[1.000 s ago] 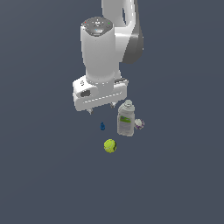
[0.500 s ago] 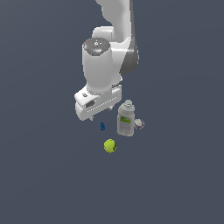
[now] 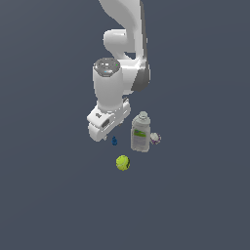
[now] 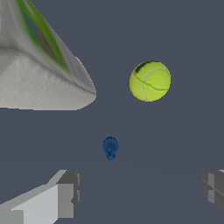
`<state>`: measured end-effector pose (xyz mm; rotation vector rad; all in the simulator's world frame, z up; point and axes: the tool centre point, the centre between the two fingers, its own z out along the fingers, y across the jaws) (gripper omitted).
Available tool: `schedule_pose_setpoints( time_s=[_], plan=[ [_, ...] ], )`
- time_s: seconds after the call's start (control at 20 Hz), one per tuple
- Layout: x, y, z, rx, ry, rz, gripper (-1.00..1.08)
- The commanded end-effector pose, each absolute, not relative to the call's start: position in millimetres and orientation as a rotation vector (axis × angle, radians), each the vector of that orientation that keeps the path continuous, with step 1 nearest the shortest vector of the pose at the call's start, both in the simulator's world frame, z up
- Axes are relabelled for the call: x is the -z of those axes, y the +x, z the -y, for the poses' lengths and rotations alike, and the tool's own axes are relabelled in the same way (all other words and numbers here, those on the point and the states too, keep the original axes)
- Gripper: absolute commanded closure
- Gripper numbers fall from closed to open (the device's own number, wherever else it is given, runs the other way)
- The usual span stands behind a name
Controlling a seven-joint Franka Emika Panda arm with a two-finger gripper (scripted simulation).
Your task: Pick up a designated object from a clutter of objects.
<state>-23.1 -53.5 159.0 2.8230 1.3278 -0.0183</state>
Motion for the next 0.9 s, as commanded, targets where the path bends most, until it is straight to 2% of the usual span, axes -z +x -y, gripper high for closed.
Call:
schedule_pose_setpoints(
  time_s=[0.0, 0.85],
  plan=[
    [-149, -27, 54, 0.017, 2.781, -1.419, -0.92],
    [-98, -49, 57, 0.003, 2.517, -1.876, -0.92]
  ],
)
